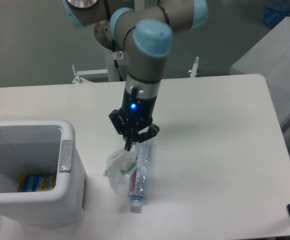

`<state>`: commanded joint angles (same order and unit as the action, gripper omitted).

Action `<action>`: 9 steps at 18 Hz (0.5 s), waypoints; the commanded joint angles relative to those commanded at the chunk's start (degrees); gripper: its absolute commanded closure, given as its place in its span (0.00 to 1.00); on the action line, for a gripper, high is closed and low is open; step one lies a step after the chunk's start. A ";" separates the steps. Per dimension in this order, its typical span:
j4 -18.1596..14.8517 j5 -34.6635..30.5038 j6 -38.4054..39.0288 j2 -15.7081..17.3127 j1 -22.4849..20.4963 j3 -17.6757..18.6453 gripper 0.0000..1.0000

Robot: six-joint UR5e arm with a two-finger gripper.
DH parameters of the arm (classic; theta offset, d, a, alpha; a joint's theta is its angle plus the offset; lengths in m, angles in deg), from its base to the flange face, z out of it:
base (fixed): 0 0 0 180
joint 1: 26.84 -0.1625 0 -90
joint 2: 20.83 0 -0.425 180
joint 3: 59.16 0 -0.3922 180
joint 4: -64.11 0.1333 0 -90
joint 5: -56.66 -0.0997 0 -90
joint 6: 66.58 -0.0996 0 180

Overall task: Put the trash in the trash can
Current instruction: 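Lift the tissue and carry it over the white trash bin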

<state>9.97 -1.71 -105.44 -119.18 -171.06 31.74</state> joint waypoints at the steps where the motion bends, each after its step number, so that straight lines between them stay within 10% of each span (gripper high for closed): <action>1: 0.00 1.67 1.58 -0.09 -0.62 -1.32 1.00; 9: 0.52 8.45 15.99 3.94 0.95 -2.66 1.00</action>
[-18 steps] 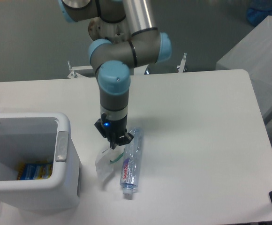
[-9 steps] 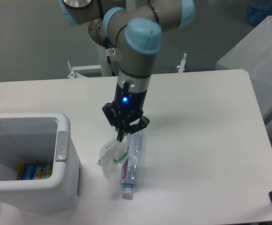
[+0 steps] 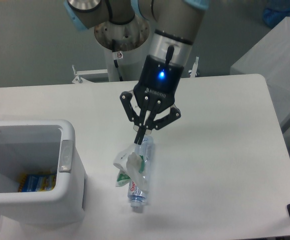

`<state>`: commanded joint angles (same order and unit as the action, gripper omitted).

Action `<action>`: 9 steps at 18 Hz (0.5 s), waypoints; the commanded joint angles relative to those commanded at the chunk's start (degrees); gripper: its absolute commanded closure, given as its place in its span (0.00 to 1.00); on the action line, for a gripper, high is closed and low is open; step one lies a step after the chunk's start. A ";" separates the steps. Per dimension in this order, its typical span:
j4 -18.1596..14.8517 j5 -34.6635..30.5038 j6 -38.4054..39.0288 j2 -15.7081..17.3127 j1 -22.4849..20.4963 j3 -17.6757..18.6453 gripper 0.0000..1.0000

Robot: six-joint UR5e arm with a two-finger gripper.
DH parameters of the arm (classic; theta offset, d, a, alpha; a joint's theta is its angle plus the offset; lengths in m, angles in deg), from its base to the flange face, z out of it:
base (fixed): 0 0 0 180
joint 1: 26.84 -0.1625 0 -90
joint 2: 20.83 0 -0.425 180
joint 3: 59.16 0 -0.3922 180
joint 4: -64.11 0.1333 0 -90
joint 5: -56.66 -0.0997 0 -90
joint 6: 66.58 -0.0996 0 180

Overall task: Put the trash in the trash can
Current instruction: 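Lift the tissue and carry it over the white trash bin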

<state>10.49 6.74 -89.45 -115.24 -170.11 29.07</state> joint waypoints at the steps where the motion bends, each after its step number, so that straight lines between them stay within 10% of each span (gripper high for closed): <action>1: 0.26 0.09 1.42 1.15 0.27 0.70 1.00; 9: 0.53 0.44 2.13 3.62 8.70 2.64 1.00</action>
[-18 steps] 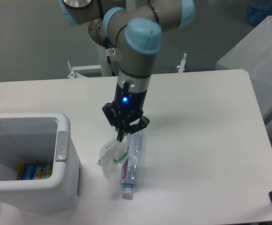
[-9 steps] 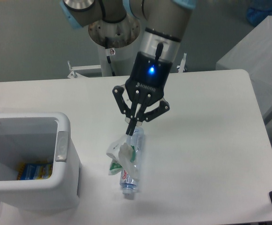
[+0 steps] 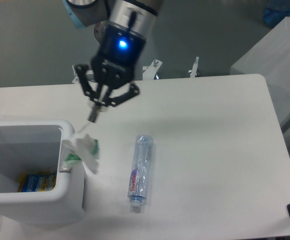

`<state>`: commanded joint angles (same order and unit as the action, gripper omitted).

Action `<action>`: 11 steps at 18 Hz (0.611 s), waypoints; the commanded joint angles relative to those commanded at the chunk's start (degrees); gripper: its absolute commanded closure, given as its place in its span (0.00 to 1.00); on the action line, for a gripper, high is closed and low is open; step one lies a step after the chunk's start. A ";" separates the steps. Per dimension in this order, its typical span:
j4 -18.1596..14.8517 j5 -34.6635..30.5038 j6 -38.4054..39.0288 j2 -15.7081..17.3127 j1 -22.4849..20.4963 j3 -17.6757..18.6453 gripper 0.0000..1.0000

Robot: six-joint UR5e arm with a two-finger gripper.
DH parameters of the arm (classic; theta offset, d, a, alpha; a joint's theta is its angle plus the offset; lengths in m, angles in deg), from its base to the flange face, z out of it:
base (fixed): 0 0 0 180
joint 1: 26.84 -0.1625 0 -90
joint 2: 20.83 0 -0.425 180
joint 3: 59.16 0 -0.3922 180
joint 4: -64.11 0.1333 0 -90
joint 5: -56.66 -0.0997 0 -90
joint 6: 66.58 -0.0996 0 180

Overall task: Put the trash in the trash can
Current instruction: 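Lift the tissue and carry it over the white trash bin, then open the gripper to drop the tissue into the bin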

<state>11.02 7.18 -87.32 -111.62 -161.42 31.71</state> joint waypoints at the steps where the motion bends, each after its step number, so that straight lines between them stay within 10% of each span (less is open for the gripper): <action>1: 0.09 0.00 -0.09 0.09 1.50 0.53 1.00; 8: 1.58 -0.09 0.09 -2.37 5.11 1.41 1.00; 11: 1.85 -0.09 -0.44 -3.08 5.91 2.02 0.71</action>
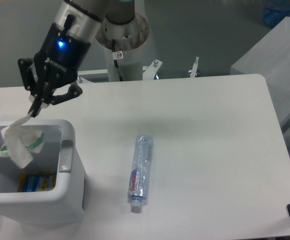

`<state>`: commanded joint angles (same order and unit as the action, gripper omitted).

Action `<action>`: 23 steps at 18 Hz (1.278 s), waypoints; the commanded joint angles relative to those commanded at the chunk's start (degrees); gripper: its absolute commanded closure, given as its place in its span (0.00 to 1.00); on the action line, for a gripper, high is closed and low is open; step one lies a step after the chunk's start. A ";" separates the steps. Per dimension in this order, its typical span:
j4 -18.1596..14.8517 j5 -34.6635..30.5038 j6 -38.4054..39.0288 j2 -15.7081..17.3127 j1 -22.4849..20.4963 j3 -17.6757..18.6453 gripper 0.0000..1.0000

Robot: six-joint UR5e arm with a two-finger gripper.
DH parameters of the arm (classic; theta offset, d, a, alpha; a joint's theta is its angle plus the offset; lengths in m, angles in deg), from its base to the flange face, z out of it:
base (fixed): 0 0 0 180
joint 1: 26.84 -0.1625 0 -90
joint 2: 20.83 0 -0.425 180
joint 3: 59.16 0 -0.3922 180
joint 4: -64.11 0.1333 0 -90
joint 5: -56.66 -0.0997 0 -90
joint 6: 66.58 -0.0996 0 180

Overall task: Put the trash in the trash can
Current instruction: 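Open the gripper to drop the tissue into the bin, then move the gripper to the clear water bottle and lower it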

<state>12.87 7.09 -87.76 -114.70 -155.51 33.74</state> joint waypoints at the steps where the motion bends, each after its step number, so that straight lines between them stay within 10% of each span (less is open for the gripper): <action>1: 0.00 -0.09 0.17 0.00 0.09 -0.08 0.71; 2: -0.09 -0.09 0.35 0.00 0.09 -0.09 0.69; 6: 0.35 -0.26 -0.18 0.44 0.00 -0.26 0.08; 14: 0.61 -0.26 6.33 -0.61 -11.58 0.09 0.00; 23: 5.54 -3.05 5.01 -13.52 -18.19 -4.82 0.00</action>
<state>18.40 4.04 -82.75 -128.22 -173.70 28.92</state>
